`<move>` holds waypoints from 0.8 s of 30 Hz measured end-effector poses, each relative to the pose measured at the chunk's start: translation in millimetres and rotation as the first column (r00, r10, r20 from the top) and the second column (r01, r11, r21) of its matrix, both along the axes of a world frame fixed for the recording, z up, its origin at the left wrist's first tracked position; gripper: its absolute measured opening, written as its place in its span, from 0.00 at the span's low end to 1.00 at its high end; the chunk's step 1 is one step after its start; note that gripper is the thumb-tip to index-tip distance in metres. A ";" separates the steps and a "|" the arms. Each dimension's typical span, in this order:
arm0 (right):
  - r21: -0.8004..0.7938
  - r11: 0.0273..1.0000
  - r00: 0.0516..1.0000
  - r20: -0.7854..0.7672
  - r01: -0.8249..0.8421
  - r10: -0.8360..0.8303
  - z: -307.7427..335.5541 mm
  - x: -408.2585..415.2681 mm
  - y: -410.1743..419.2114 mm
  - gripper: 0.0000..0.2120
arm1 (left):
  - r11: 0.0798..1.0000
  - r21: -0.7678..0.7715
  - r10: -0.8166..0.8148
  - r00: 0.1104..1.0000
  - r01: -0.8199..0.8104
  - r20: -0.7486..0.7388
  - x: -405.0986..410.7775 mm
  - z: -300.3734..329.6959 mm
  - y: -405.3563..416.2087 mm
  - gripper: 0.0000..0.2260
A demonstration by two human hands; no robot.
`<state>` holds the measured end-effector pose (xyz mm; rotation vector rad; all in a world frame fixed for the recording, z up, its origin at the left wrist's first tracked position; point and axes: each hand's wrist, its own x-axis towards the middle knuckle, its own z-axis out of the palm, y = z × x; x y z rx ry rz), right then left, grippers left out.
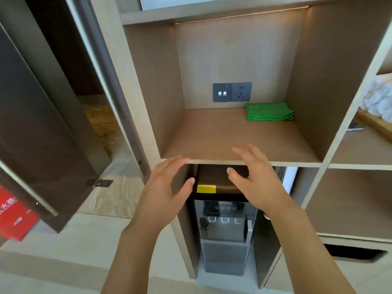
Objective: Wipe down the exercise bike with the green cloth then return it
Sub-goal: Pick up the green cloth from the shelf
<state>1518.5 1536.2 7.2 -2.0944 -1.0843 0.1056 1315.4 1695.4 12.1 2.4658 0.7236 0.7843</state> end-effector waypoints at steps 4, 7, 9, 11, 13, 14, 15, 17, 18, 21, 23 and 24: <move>0.025 0.993 0.993 0.028 0.113 -0.114 4.8 17.6 24.4 0.28 | 0.995 -0.009 -0.102 0.995 0.102 -0.019 37.1 3.2 44.6 0.22; 0.034 0.982 0.981 0.048 0.187 -0.188 3.7 31.4 37.9 0.28 | 0.981 -0.009 -0.195 0.981 0.195 -0.022 61.8 1.8 69.4 0.22; 0.016 0.976 0.974 0.061 0.216 -0.217 2.9 42.7 44.9 0.29 | 0.976 -0.015 -0.217 0.976 0.217 -0.028 76.7 0.9 82.7 0.23; 0.002 0.972 0.969 0.074 0.237 -0.236 4.1 57.1 48.9 0.29 | 0.972 -0.024 -0.233 0.972 0.232 -0.029 91.7 0.4 91.9 0.23; 0.006 0.966 0.962 0.091 0.257 -0.257 7.1 74.9 49.8 0.29 | 0.963 -0.031 -0.268 0.963 0.267 -0.014 108.0 -0.6 98.1 0.22; 0.012 0.964 0.958 0.102 0.267 -0.267 8.6 85.1 49.5 0.29 | 0.959 -0.029 -0.281 0.960 0.280 -0.008 117.2 -1.6 100.4 0.22; 0.017 0.962 0.955 0.118 0.273 -0.273 10.0 96.0 49.0 0.28 | 0.958 -0.027 -0.286 0.958 0.286 -0.007 127.3 -2.6 102.0 0.22; 0.002 0.961 0.951 0.143 0.278 -0.275 13.9 119.4 50.2 0.28 | 0.959 -0.022 -0.282 0.959 0.282 -0.003 149.8 -3.1 103.8 0.23; -0.015 0.960 0.950 0.147 0.279 -0.274 16.0 131.9 51.3 0.28 | 0.960 -0.016 -0.280 0.960 0.280 0.003 162.0 -2.3 103.5 0.23; -0.052 0.959 0.953 0.141 0.278 -0.269 20.7 170.4 53.0 0.29 | 0.954 0.019 -0.300 0.954 0.300 0.020 198.3 1.6 99.0 0.22; -0.062 0.960 0.954 0.148 0.271 -0.260 22.4 195.8 55.6 0.30 | 0.948 0.037 -0.318 0.948 0.317 0.024 222.5 4.0 97.8 0.22; -0.078 0.961 0.955 0.155 0.267 -0.253 23.2 207.3 58.0 0.30 | 0.945 0.043 -0.325 0.945 0.324 0.024 234.1 5.6 97.8 0.22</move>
